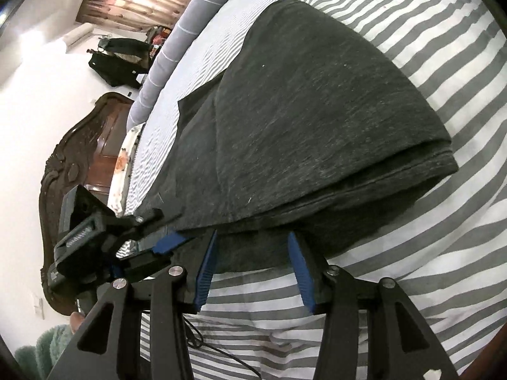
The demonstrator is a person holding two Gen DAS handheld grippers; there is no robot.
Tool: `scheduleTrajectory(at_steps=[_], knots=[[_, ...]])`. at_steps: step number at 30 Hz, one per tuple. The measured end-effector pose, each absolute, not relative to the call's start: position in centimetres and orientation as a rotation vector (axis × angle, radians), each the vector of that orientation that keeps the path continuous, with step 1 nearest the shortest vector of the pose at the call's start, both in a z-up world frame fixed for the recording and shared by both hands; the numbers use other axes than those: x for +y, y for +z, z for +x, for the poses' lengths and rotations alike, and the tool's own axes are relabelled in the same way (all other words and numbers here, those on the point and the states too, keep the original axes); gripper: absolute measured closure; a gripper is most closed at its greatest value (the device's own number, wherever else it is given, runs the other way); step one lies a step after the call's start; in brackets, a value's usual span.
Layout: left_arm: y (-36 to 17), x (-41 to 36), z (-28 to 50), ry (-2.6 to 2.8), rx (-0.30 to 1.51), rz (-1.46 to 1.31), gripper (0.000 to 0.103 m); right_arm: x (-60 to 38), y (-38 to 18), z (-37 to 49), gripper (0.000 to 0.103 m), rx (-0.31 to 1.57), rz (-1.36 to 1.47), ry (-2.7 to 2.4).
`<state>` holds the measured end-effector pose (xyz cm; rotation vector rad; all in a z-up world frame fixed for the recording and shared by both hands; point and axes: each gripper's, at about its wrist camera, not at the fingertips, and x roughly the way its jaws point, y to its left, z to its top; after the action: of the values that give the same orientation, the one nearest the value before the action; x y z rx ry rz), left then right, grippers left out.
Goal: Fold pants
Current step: 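Grasp the folded leg edge with the left tool and lay it flat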
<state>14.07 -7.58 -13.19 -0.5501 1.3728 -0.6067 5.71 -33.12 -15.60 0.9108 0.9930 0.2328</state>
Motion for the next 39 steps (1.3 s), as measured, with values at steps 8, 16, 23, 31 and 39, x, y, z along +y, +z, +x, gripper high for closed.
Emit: scheduleTrajectory(at_steps=[8, 16, 23, 31, 39], knots=[[-14.0, -8.2, 14.2, -0.583, 1.405, -0.547, 0.069, -34.1, -15.8, 5.5, 0.058, 0.982, 0.932, 0.218], [-13.1, -8.5, 14.7, -0.585, 1.371, -0.572, 0.071, -35.8, -15.5, 6.3, 0.057, 0.943, 0.943, 0.169], [-12.9, -8.4, 14.6, -0.548, 1.333, -0.504, 0.097, -39.0, -15.2, 6.0, 0.056, 0.877, 0.982, 0.020], [-12.0, -9.5, 13.8, -0.543, 1.283, -0.388, 0.097, -37.9, -14.9, 7.7, 0.074, 0.954, 0.870, -0.116], [-10.3, -10.4, 13.1, -0.555, 1.230, -0.305, 0.097, -37.3, -14.2, 8.3, 0.091, 0.984, 0.751, -0.128]])
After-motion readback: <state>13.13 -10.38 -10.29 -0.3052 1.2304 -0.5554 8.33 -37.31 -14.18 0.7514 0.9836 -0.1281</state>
